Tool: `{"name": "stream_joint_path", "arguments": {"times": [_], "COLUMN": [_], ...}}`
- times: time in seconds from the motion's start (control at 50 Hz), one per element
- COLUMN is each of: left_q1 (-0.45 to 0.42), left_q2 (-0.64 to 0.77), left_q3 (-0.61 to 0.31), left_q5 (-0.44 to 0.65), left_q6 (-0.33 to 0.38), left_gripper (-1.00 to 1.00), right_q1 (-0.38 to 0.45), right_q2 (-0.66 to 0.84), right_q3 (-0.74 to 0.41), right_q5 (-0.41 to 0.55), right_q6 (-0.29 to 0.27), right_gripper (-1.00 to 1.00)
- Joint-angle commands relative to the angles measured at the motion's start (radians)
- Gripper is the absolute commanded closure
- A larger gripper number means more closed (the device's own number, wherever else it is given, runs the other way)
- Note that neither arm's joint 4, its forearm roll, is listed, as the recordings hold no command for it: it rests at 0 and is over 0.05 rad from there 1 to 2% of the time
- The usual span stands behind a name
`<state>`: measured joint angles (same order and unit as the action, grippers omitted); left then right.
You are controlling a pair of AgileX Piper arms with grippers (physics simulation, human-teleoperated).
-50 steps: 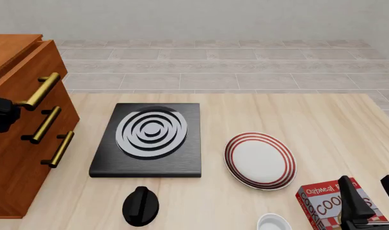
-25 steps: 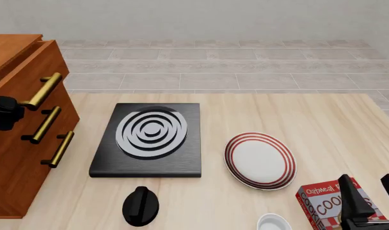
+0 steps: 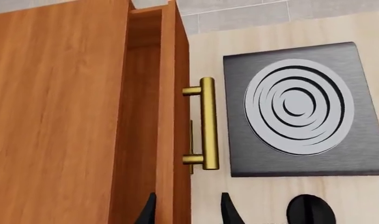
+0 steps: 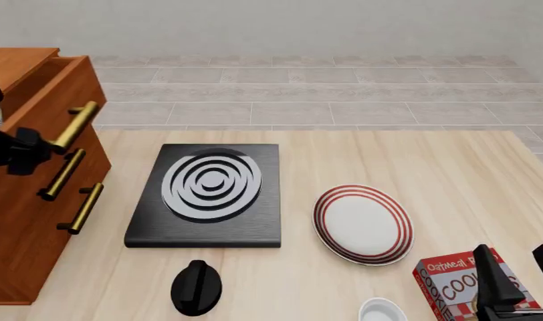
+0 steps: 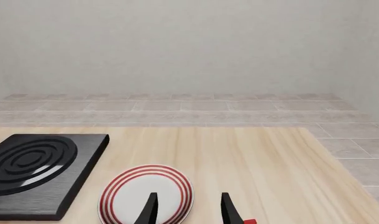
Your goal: Pick the akita bowl in the top layer of the wooden cabinet and place it on the plate.
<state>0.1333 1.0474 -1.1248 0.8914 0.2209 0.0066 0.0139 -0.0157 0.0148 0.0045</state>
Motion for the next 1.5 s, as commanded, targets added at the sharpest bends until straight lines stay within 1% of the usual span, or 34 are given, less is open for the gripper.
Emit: {"name": "stream_joint_path", "arguments": {"times": [0.02,0.14,0.3,0.5,0.8,0.82,1.06,1.28,1.5], "left_q1": [-0.065,-0.083,-0.111,-0.146,-0.190,-0.196,-0.241,-0.282,-0.309], "left_q2": [0.014,0.019,0.032,0.044,0.068,0.071,0.085,0.096,0.108], "left_q3": [-0.017,-0.022,-0.052,-0.046,-0.041,-0.045,-0.066,-0.066,-0.086], "left_q5": [0.009,0.012,0.019,0.011,-0.010,-0.009,-0.007,-0.019,-0.022], "left_q6": [0.002,0.007,-0.001,-0.012,-0.042,-0.055,-0.083,-0.112,-0.129], "left_gripper": [-1.00,-1.00,-1.00,-1.00,-1.00,-1.00,-1.00,-1.00,-1.00], "right_q1": [-0.001,-0.002,-0.002,-0.002,-0.002,-0.003,-0.006,-0.005,-0.005], "right_q2": [0.003,0.001,0.008,0.012,0.013,0.011,0.021,-0.008,-0.005], "right_q3": [0.000,-0.001,-0.002,-0.002,-0.002,-0.002,-0.003,-0.004,-0.004], "right_q5": [-0.002,0.001,-0.004,-0.008,-0.009,-0.007,-0.016,0.014,0.011], "right_q6": [0.002,0.004,0.004,0.003,0.005,0.005,0.009,0.010,0.008], "right_gripper": [-1.00,-1.00,-1.00,-1.00,-1.00,-1.00,-1.00,-1.00,-1.00]}}
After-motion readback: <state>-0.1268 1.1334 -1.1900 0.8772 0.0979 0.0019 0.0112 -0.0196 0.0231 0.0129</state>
